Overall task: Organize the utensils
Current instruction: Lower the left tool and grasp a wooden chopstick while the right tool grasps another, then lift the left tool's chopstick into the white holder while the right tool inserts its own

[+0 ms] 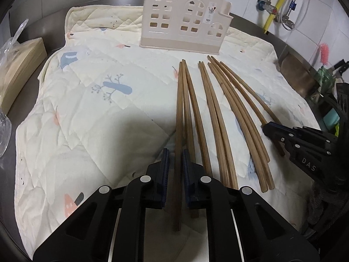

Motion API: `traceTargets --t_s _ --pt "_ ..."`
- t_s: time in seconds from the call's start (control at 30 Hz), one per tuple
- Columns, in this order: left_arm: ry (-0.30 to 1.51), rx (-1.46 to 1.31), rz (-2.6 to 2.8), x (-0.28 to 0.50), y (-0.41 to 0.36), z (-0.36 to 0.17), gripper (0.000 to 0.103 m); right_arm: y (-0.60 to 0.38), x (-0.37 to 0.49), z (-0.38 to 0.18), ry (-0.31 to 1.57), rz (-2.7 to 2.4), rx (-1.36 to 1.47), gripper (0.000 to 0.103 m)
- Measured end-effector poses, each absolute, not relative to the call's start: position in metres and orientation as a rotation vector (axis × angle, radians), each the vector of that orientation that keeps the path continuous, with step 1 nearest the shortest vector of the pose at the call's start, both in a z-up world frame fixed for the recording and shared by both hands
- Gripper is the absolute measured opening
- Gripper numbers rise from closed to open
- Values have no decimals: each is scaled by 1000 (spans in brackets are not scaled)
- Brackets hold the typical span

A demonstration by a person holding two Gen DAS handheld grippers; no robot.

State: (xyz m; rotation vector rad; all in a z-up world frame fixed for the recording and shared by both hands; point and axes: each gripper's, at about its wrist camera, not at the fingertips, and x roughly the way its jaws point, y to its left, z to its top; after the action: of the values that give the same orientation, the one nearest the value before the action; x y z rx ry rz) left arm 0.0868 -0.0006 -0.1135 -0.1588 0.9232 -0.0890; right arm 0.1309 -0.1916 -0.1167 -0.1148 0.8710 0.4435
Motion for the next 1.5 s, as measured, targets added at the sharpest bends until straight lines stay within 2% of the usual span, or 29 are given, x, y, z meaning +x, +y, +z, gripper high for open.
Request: traceTargets --t_s 0.07,0.33,0.7,1.13,1.5 --pt "925 -151 -81 87 -1 -112 7 -191 131 -116 867 443 -118 8" --pt "858 -151 -83 82 4 -83 6 -198 125 -91 794 438 -105 8" --pt "724 -115 -112 99 11 -16 5 -203 134 -8 586 464 -147 7" --pt "699 -63 -153 146 12 30 5 -191 186 68 556 550 -196 7" --pt "571 -11 -174 163 9 107 5 -200 229 137 474 516 -159 7"
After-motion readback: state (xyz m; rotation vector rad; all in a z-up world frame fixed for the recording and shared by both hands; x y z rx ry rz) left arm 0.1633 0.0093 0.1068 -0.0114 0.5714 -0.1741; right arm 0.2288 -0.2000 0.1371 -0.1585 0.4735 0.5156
